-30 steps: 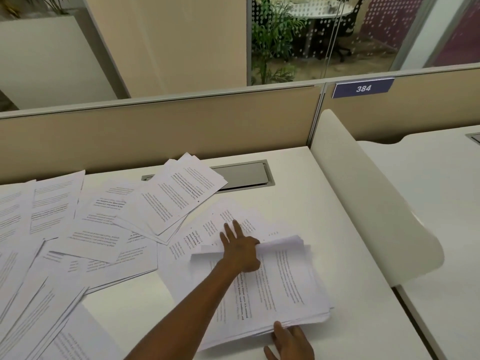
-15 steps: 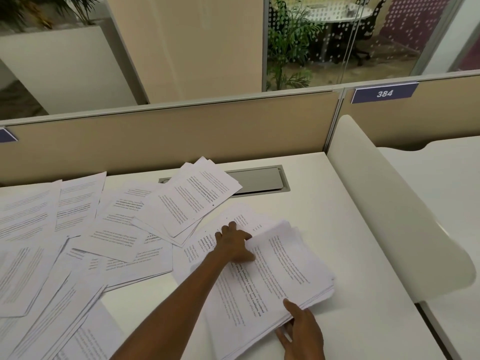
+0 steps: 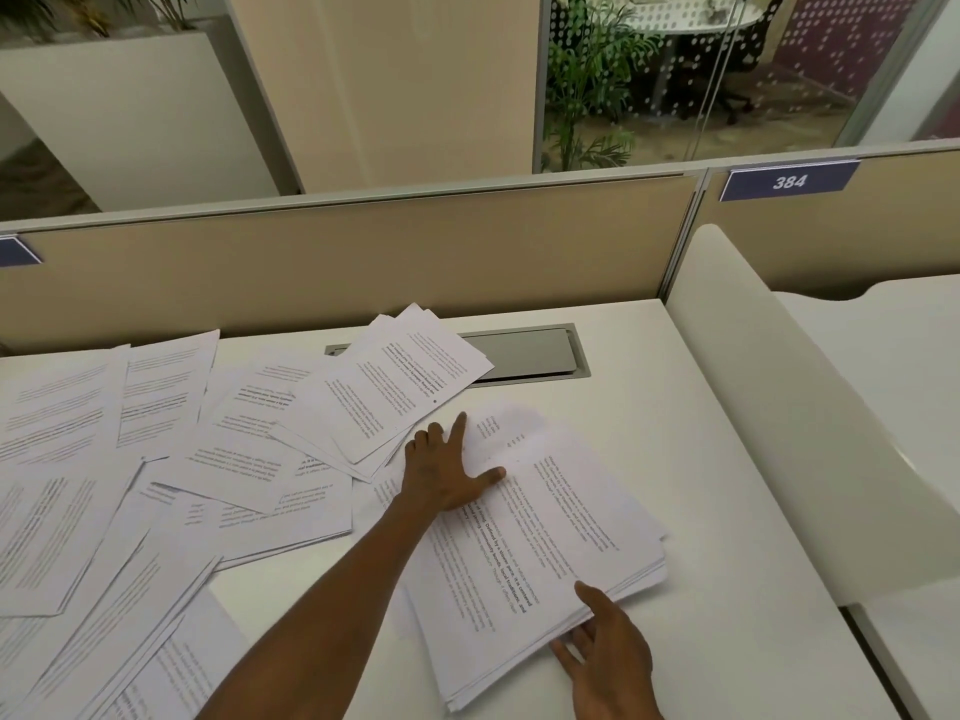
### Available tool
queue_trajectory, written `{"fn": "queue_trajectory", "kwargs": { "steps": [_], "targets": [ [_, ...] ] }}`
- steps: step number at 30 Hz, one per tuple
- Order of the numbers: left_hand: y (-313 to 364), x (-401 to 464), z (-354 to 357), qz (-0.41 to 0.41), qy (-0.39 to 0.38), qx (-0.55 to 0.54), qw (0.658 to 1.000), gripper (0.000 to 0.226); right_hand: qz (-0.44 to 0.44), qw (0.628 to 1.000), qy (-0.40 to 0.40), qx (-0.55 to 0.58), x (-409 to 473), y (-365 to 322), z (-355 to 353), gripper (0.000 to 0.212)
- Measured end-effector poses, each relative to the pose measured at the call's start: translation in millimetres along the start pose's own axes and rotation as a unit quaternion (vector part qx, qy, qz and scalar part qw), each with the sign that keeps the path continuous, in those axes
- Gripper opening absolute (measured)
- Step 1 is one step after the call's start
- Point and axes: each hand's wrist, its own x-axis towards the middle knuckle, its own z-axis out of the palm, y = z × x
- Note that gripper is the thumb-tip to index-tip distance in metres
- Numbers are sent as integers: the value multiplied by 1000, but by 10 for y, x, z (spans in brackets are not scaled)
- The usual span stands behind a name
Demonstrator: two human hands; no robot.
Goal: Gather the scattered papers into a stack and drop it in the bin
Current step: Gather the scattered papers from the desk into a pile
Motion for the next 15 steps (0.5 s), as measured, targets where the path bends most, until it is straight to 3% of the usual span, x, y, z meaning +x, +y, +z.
{"fn": "queue_trajectory", "kwargs": {
  "steps": [6,11,15],
  "targets": [
    [73,24,-41,1,-45,-35,998,105,-36,999,-8,-31,58,-62,143,34],
    [75,32,-156,-20,-71,-106,992,98,-111,991,-21,-71,119,-8,234,56],
    [59,49,-277,-55,-90,-212,972,81,-131,991,-10,-20,168,67,303,70]
  ]
}}
